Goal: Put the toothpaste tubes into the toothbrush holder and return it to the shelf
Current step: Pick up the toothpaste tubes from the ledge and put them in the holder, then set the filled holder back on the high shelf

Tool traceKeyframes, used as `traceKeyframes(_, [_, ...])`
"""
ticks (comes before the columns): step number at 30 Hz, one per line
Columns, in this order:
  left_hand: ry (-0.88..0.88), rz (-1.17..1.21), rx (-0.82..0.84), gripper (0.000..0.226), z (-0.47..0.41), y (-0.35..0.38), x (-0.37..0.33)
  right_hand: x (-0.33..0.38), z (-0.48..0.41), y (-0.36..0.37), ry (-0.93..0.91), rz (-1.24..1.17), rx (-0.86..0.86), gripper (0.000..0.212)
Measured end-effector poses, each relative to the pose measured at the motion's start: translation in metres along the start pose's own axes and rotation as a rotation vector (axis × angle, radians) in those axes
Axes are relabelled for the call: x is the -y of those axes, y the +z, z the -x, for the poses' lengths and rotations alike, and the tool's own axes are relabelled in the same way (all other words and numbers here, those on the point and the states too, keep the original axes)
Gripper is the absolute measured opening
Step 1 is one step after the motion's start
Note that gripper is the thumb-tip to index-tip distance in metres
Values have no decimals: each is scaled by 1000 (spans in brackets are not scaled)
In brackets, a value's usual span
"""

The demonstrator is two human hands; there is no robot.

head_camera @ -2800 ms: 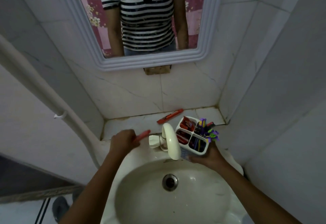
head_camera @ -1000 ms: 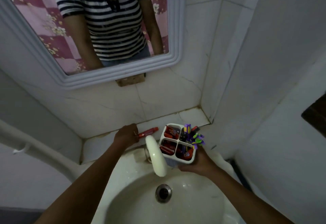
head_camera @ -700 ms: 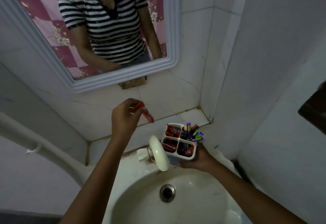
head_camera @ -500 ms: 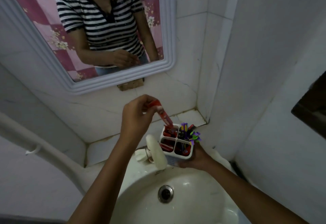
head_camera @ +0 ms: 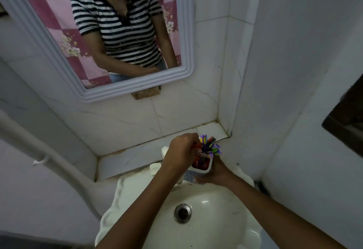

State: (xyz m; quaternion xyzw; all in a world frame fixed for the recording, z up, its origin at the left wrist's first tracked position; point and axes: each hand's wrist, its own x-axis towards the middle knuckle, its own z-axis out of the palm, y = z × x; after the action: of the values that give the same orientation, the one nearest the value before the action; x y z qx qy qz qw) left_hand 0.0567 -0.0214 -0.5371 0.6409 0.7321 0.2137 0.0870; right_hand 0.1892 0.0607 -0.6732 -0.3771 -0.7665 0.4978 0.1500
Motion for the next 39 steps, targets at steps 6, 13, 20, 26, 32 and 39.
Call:
traceKeyframes(6, [-77,-172,212,29,-9,-6,-7,3,11,6,-102,-166,-93,93])
traceKeyframes(13, [-145,-54,-59,31,12,-44,11,30,27,-9,-104,-351,-229,81])
traceKeyframes(20, [-216,312,-99,41,-2,-107,-8,126,25,-77,-263,-411,-483,99])
traceKeyframes(26, [204,621,-304,35,-25,-220,-73,281,35,-164,-610,-473,-648,86])
traceKeyframes(32, [407,70,-687,54,-52,-374,-132,453,47,-272,-853,-510,-666,78])
traceKeyframes(39, [253,-674,-1069,73,-93,-517,-169,640,84,-361,-884,-511,-905,112])
